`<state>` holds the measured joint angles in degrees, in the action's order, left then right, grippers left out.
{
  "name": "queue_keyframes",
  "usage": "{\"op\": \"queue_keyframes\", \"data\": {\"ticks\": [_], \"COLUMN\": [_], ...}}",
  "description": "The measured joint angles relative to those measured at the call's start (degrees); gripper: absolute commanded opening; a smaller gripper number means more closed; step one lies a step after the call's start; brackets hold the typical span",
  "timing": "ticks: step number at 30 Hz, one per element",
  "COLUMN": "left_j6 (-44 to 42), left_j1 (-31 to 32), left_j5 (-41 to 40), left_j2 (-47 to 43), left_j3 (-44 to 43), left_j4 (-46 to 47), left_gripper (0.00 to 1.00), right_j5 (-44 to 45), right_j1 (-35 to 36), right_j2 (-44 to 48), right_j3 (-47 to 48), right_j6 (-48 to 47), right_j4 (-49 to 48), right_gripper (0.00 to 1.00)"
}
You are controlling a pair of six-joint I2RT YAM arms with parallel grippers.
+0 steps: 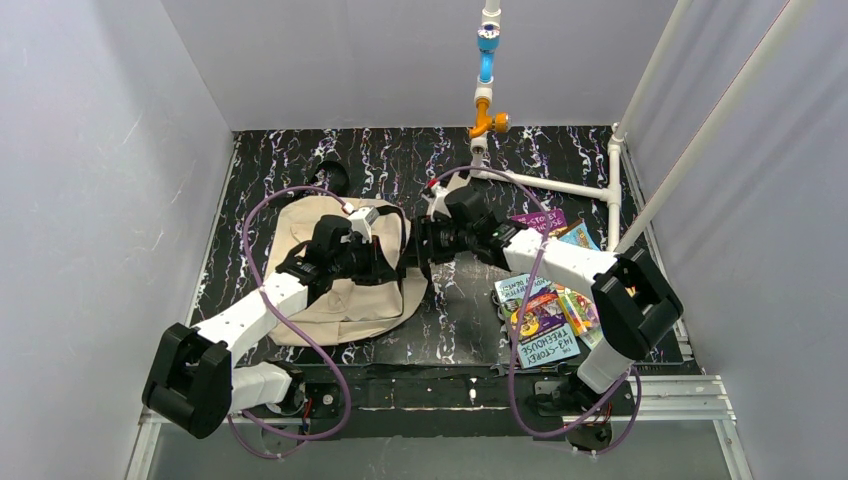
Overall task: Pack the student bag
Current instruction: Unzip the student bag at the center of the board.
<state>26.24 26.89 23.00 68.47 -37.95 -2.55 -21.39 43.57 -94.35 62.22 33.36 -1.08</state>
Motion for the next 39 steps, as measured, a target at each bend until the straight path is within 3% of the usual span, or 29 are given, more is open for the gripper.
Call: {"op": "queue_keyframes", "data": {"ticks": [3, 8, 10, 13, 15, 18, 20, 23, 25, 28, 35, 39], "left_j6": [0.3, 0.4, 0.4, 0.4, 0.4, 0.1, 0.3, 0.7, 0.8, 0.8, 1.0, 1.0], "left_j1": [0.0, 0.0, 0.0, 0.0, 0.0, 0.0, 0.0, 0.3, 0.5, 0.6, 0.6, 0.6], "left_j5": [0.2, 0.4, 0.4, 0.3, 0.3, 0.3, 0.3, 0.0, -0.1, -0.2, -0.2, -0.1], "left_j2": [0.0, 0.0, -0.1, -0.5, -0.7, -0.8, -1.0, -1.5, -2.3, -2.7, -2.5, -2.1], "left_j3": [0.2, 0.3, 0.6, 0.9, 0.9, 0.9, 0.9, 1.3, 1.9, 2.1, 2.9, 2.9], "left_j4": [0.6, 0.9, 1.0, 1.0, 0.9, 0.8, 0.7, 0.4, 0.3, 0.0, 0.9, 1.2], "left_gripper": [0.00, 0.00, 0.00, 0.00, 0.09, 0.30, 0.32, 0.27, 0.23, 0.17, 0.05, 0.01], "right_j5": [4.6, 9.2, 10.0, 10.8, 10.8, 10.2, 8.8, 6.6, 5.6, 3.9, -0.7, -2.0], "right_j1": [3.7, 7.6, 7.6, 7.4, 7.3, 7.1, 6.7, 6.0, 5.0, 2.8, 0.7, 1.1], "right_j2": [1.8, 2.1, 2.1, 2.0, 2.0, 2.0, 2.0, 2.1, 2.4, 3.0, 1.3, 0.9], "right_j3": [-1.1, -1.2, -1.2, -1.1, -0.9, -0.6, -0.6, -0.6, -1.3, -3.1, -5.0, -5.0], "right_j6": [-2.6, -5.0, -5.2, -5.4, -5.1, -4.6, -3.5, -1.1, 0.7, 2.7, 6.1, 6.8], "right_j4": [2.8, 4.7, 4.8, 5.0, 5.7, 5.8, 5.7, 5.2, 3.4, 0.6, -5.4, -7.3], "right_gripper": [0.60, 0.40, 0.24, 0.09, 0.01, 0.01, 0.01, 0.01, 0.23, 0.34, 0.45, 0.46]}}
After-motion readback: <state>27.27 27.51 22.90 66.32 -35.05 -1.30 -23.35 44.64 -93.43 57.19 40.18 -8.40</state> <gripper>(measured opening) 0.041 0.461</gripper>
